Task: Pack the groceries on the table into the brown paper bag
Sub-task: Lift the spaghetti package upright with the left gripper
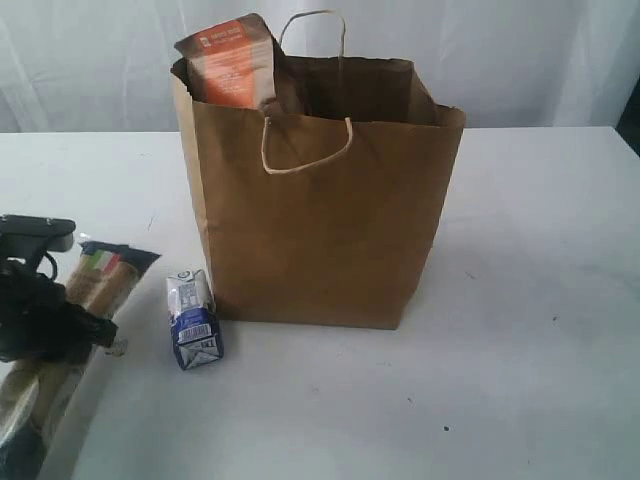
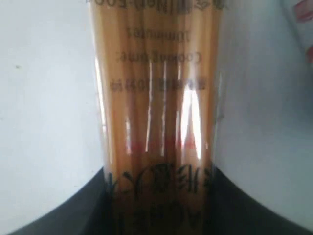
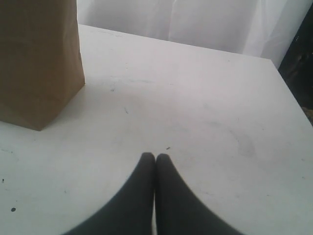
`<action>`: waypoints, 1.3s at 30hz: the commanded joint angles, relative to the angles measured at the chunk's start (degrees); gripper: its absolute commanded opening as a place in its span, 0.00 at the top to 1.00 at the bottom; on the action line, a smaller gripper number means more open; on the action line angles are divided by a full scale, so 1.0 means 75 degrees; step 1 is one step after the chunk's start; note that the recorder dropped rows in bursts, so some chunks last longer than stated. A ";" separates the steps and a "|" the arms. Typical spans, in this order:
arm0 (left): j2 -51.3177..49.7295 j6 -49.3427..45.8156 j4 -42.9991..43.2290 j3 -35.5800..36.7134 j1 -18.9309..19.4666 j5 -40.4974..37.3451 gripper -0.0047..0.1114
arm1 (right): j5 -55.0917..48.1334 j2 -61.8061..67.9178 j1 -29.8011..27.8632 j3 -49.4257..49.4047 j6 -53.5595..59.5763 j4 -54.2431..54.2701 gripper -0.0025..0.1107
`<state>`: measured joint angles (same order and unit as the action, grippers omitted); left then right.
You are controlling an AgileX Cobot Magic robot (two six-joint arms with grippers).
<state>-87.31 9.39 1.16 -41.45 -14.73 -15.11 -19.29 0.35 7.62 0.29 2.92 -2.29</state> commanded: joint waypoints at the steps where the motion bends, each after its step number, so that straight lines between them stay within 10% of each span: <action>1: 0.1412 -0.0051 -0.0054 -0.0310 -0.0039 0.0110 0.96 | 0.0017 -0.0046 -0.0033 -0.0039 -0.0027 -0.0017 0.98; 8: 0.3438 -0.0115 -0.0054 -0.1305 -0.0039 0.0657 0.96 | 0.0017 -0.0046 -0.0033 -0.0039 -0.0027 -0.0017 0.98; 25: 0.2653 0.2651 0.2569 -0.1548 -0.1255 0.9661 0.96 | 0.0017 -0.0046 -0.0033 -0.0039 -0.0027 -0.0017 0.98; 39: 0.1934 0.3462 0.4032 -0.1970 -0.1255 1.1091 0.96 | 0.0017 -0.0046 -0.0033 -0.0039 -0.0027 -0.0017 0.98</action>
<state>-72.79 33.85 28.60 -53.93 -24.03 62.15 -19.29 0.35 7.62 0.29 2.92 -2.29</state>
